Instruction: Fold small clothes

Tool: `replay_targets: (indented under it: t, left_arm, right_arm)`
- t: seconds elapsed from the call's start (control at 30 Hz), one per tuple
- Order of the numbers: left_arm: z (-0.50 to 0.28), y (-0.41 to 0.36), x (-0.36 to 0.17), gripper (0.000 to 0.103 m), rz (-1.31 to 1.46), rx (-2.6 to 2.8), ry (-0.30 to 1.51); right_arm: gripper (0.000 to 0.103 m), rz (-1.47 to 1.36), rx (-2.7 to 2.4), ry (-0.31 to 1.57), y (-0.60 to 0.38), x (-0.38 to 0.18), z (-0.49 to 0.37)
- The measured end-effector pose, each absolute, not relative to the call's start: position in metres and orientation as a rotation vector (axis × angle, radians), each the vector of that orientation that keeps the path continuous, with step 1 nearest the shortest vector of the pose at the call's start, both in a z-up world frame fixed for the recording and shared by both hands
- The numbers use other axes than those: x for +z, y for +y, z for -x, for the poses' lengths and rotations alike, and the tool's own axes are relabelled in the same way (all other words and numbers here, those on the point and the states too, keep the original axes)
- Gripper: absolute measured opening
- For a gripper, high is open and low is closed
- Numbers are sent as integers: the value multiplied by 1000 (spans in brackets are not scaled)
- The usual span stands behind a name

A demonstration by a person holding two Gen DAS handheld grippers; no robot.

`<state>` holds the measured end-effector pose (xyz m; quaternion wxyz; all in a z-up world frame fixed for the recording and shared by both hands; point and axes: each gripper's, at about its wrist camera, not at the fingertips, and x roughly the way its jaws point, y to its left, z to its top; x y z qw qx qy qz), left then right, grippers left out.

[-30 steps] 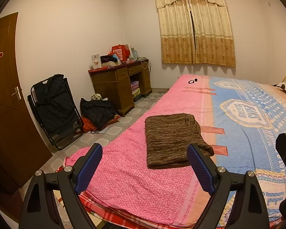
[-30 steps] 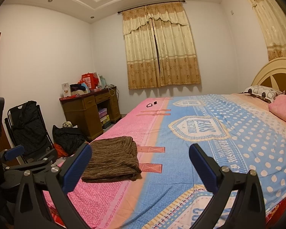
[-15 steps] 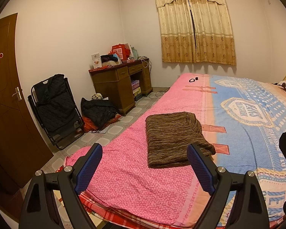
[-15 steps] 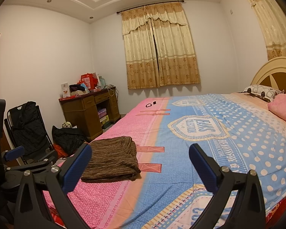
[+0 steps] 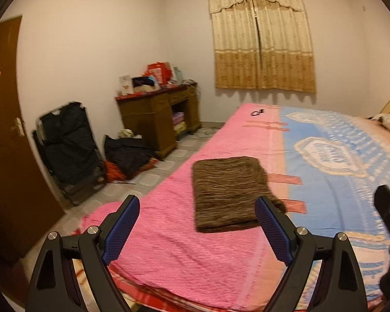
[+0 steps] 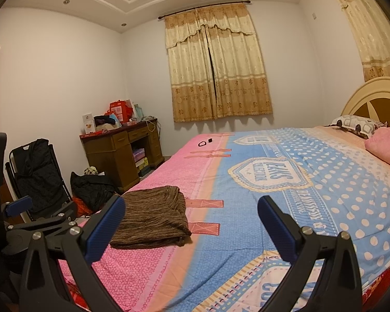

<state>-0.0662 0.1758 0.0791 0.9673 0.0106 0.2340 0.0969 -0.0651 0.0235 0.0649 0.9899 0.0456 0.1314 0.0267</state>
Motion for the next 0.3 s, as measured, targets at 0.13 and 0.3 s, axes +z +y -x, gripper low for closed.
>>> replay_targets:
  t: [0.13, 0.3]
  left_arm:
    - [65, 175, 79, 91, -28, 201, 474]
    - [64, 175, 79, 91, -25, 206, 484]
  right_arm:
    - [103, -94, 55, 266, 23, 65, 65]
    - [103, -97, 53, 271, 21, 59, 63]
